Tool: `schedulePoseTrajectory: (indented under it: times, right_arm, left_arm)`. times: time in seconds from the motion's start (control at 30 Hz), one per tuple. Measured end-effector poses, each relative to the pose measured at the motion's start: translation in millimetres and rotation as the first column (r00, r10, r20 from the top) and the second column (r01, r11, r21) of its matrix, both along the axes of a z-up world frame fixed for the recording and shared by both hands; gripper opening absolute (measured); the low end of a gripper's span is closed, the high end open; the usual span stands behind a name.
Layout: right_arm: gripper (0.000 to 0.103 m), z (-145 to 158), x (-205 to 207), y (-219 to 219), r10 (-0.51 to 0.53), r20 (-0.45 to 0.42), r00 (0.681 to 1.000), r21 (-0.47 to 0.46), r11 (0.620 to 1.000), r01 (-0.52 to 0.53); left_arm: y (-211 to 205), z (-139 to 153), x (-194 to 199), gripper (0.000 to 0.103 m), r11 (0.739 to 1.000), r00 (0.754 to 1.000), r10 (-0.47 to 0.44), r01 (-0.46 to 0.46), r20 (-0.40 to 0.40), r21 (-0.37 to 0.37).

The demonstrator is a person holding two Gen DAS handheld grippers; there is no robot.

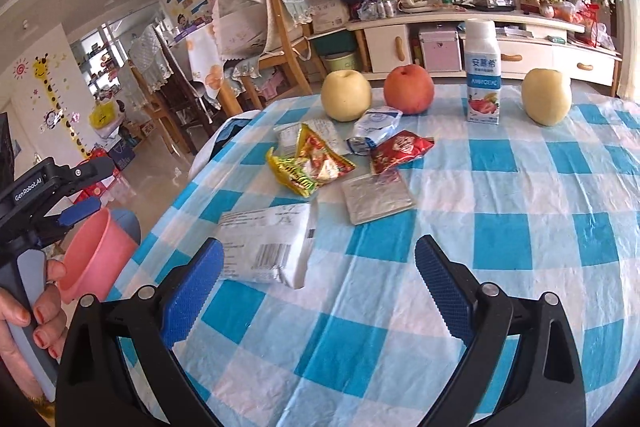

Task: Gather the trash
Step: 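Move both tools back over the table toward the remaining wrappers, then grasp the white paper packet with the left gripper while the right grasps the yellow snack bag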

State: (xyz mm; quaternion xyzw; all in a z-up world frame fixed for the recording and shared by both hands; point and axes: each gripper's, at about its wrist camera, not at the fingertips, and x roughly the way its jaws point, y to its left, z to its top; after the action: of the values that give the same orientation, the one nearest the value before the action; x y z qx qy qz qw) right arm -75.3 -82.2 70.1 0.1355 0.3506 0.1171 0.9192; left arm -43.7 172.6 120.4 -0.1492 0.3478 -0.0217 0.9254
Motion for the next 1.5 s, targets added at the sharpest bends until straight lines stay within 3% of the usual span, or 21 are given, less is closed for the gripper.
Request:
schedulePoseTrajectory:
  times: [0.27,0.53,0.7,0.97,1.2,1.3,1.4,1.5]
  right_arm:
    - [0.095,-7.1,15.8,-39.4,-0.062,-0.043,0.997,0.036,0.997,0.064]
    - [0.095,-13.7,18.9,-59.3,-0.076,-0.074,0.994,0.100,0.992,0.083]
    - [0.095,-12.3,19.0,-65.1,-0.068,-0.070,0.995,0.134,0.988,0.077]
    - [0.095,-8.1,14.0,-76.0,-0.085,-0.059,0.995,0.189,0.977,0.094]
    - [0.095,-7.1,12.3,-77.7,-0.080,-0.057,0.995,0.201,0.975,0.090]
    - [0.095,-7.0,12.4,-78.4,-0.081,-0.057,0.995,0.203,0.975,0.091]
    - [0.095,-8.3,12.7,-81.5,-0.082,-0.067,0.994,0.223,0.970,0.096]
    - [0.095,-9.5,12.4,-84.6,-0.083,-0.077,0.994,0.245,0.964,0.099]
  left_arm:
    - [-72.1,-23.0,95.8,0.087,0.993,0.988,-0.078,0.089,-0.131,0.078]
    - [-110.0,-58.7,183.5,0.087,0.986,0.958,-0.100,0.132,-0.270,0.101]
    - [-130.1,-76.7,221.1,0.087,0.976,0.943,-0.082,0.142,-0.324,0.166]
    - [-149.8,-85.5,253.0,0.087,0.972,0.931,-0.074,0.147,-0.358,0.184]
    - [-161.1,-97.0,259.6,0.087,0.961,0.928,-0.022,0.123,-0.372,0.248]
    - [-162.6,-95.7,255.9,0.084,0.950,0.934,0.041,0.074,-0.355,0.303]
    - [-154.6,-92.9,251.3,0.083,0.951,0.940,0.094,0.012,-0.328,0.308]
    - [-149.8,-99.6,251.7,0.083,0.951,0.933,0.102,0.012,-0.346,0.310]
